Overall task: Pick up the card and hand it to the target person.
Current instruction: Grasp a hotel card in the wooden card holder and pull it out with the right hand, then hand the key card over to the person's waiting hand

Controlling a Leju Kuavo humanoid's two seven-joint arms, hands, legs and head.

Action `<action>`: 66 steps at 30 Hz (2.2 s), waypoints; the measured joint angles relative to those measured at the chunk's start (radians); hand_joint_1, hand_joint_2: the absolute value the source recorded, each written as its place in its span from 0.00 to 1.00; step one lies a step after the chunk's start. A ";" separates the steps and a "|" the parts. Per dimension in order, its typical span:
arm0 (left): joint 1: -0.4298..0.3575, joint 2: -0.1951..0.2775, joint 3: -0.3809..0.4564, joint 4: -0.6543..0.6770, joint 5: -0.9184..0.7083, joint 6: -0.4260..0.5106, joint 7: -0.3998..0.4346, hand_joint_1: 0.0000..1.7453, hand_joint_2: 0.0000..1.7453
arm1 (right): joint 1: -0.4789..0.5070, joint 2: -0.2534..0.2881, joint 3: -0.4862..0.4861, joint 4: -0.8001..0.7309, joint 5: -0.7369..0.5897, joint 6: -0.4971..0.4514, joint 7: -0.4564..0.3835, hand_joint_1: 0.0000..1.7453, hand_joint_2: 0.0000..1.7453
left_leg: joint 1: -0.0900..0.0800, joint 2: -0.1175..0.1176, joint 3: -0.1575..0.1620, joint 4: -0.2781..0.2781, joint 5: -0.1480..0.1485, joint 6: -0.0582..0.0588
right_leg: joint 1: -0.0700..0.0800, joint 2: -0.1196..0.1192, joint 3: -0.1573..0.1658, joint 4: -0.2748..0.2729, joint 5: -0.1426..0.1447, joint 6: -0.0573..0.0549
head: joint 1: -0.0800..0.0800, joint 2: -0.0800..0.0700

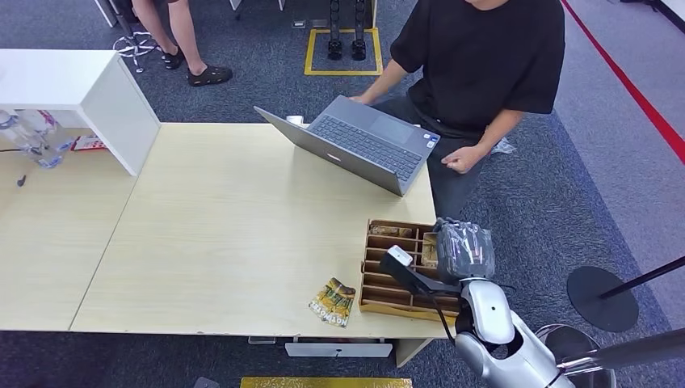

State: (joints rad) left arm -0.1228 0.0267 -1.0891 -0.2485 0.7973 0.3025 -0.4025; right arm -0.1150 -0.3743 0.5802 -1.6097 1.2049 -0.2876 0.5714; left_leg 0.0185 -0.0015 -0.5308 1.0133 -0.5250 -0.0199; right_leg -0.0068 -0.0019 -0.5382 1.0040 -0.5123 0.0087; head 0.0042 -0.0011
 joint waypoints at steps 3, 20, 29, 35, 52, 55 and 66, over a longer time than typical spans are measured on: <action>0.000 0.000 0.000 0.000 0.000 0.000 -0.001 0.00 0.00 | 0.000 -0.005 -0.001 -0.023 0.013 0.007 0.001 0.96 1.00 | 0.000 0.000 0.000 0.000 0.000 0.000 | 0.000 0.000 0.000 0.000 0.000 0.000 | 0.000 0.000; 0.000 0.002 0.000 0.000 -0.003 -0.002 -0.002 0.00 0.00 | 0.011 -0.004 -0.031 -0.062 0.092 -0.124 -0.005 0.99 1.00 | 0.000 0.000 0.000 0.000 0.000 0.000 | 0.000 0.000 0.000 0.000 0.000 0.000 | 0.000 0.000; 0.000 0.002 0.000 0.000 -0.006 -0.003 -0.002 0.00 0.00 | 0.020 -0.003 -0.072 -0.083 0.111 -0.154 -0.007 0.99 1.00 | 0.000 0.000 0.000 0.000 0.000 0.000 | 0.000 0.000 0.000 0.000 0.000 0.000 | 0.000 0.000; 0.000 0.003 0.000 0.000 -0.009 -0.004 -0.002 0.00 0.00 | 0.021 -0.006 -0.106 -0.112 0.113 -0.154 -0.010 0.99 1.00 | 0.000 0.000 0.000 0.000 0.000 0.000 | 0.000 0.000 0.000 0.000 0.000 0.000 | 0.000 0.000; -0.003 0.007 0.000 0.000 -0.023 -0.016 0.004 0.00 0.00 | -0.001 -0.047 -0.184 -0.162 0.105 -0.118 -0.005 0.95 1.00 | 0.000 0.000 0.000 0.001 0.000 0.000 | 0.000 0.000 0.000 0.000 0.000 0.001 | 0.000 0.000; -0.006 0.008 0.000 0.000 -0.030 -0.020 0.009 0.00 0.00 | -0.016 -0.074 -0.219 -0.175 0.095 -0.105 -0.005 0.99 1.00 | 0.000 0.000 0.000 0.001 0.000 0.000 | 0.000 0.000 0.000 0.000 0.001 0.001 | 0.000 0.000; -0.022 0.008 -0.001 0.000 -0.055 -0.023 0.024 0.00 0.00 | -0.037 -0.143 -0.338 -0.190 0.120 -0.188 -0.003 1.00 1.00 | 0.000 0.000 0.000 0.002 0.000 0.000 | 0.000 0.000 0.000 0.000 0.001 0.001 | 0.000 0.000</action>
State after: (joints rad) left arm -0.1444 0.0344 -1.0899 -0.2487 0.7420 0.2800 -0.3783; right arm -0.1518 -0.5172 0.2420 -1.7994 1.3246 -0.4752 0.5679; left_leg 0.0182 -0.0016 -0.5308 1.0150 -0.5250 -0.0199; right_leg -0.0071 -0.0019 -0.5381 1.0040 -0.5115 0.0097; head 0.0040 -0.0011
